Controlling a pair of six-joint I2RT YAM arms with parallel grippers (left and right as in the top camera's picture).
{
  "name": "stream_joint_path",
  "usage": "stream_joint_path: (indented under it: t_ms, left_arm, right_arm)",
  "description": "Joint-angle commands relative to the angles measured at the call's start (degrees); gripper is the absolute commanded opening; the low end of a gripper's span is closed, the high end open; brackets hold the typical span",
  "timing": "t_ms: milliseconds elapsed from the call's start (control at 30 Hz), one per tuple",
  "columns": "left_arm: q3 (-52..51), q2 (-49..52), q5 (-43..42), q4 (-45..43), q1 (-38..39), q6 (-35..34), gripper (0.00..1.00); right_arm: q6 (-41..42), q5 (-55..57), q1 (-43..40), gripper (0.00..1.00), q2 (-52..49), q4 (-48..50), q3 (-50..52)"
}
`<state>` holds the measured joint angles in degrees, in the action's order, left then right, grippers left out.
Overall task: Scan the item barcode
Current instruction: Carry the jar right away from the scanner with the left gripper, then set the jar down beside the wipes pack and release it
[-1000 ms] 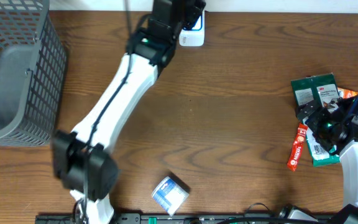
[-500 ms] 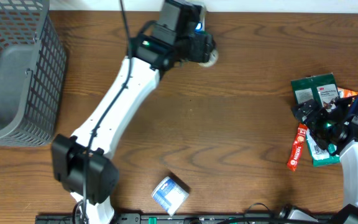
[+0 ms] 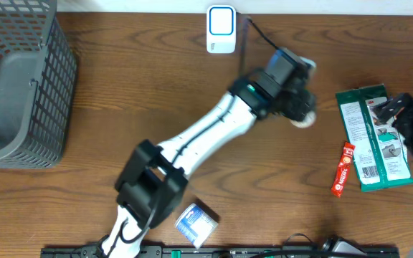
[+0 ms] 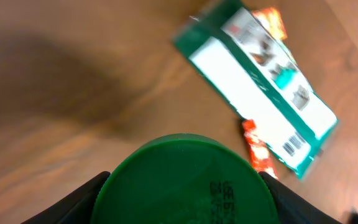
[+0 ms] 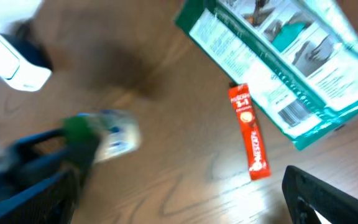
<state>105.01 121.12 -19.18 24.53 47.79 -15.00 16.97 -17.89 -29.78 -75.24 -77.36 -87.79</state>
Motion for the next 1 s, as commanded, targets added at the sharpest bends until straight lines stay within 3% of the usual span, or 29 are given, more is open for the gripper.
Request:
stream_joint_path:
  t_ms: [0,467,533,967]
  left_arm:
    - [0.1,1.8,1.9,-0.8,3.0,-0.3,0.52]
    - [0.1,8.9,3.4,-3.2,9.0,0.3,0.52]
    - [0.1,8.9,3.3,-4.0,9.2,0.3,0.68]
    - [0.1,8.7,3.3,-5.6,9.2,0.3,0.85]
  right_arm:
    - [-2.8,1.8,-0.3,0.99,0.1,-2.2,-4.0]
    - [-4.0,1.8,-0.2,0.99,0.1,-3.3,-4.2]
    - [-3.9,1.8,-0.2,0.99,0.1,-3.3,-4.2]
    - [-4.0,1.8,-0.2,0.99,0.1,-3.3,-4.2]
